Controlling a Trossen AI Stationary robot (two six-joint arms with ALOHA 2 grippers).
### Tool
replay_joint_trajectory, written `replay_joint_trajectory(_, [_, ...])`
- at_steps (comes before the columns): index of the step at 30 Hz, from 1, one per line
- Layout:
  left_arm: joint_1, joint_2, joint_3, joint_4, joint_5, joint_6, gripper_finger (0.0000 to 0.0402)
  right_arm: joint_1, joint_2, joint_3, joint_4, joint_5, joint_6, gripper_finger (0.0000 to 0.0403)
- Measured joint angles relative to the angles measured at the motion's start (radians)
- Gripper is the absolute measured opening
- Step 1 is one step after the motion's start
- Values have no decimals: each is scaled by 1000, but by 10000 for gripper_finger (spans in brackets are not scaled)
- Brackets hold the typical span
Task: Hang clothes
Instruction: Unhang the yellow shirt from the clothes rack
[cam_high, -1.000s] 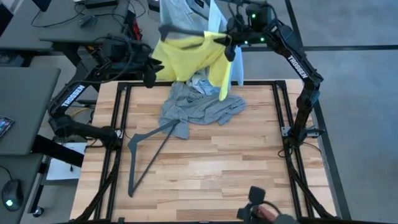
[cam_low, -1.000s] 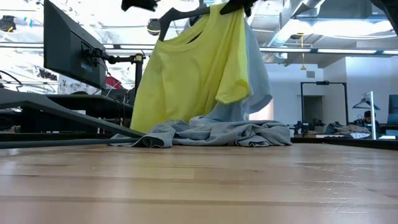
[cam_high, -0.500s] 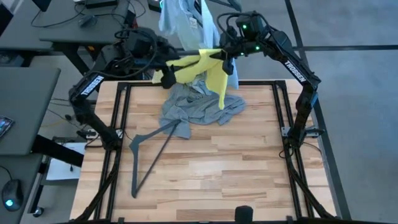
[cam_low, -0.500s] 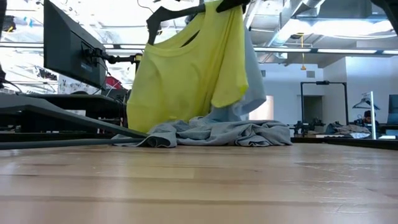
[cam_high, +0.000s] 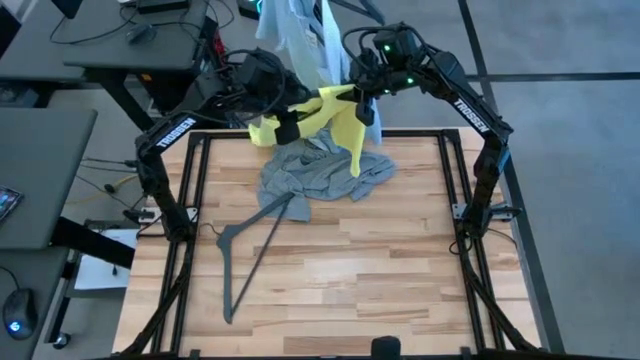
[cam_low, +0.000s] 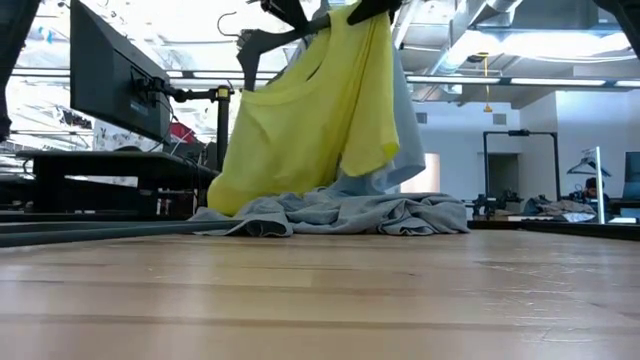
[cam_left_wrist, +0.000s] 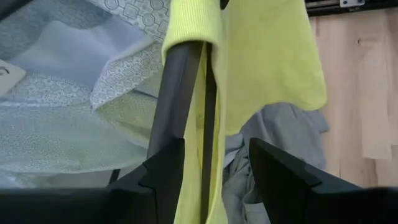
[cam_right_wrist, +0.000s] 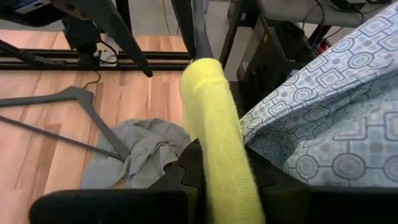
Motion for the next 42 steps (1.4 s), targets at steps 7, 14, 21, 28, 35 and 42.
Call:
replay_joint_trajectory(7, [-8,-4,37,6,-42,26,166,0,0,0,4,-2,3,30])
replay_joint_trajectory(14, [-3,-7,45,41,-88,90,166,3,0,0,-19,-22,-4,30])
replay_joint_trajectory(21, [-16,-1,53,26,-78,98,166,1,0,0,-11,-16,0,30])
replay_joint_trajectory(28, [-4,50,52,-12,-58,83,164,5,0,0,-10,-15,2,30])
replay_joint_trajectory(35, [-1,60,52,-28,-53,87,43,14,0,0,-26,-10,17,36])
replay_joint_trajectory(42, [-11,42,51,-87,-61,61,29,21,1,1,-125,-10,84,108])
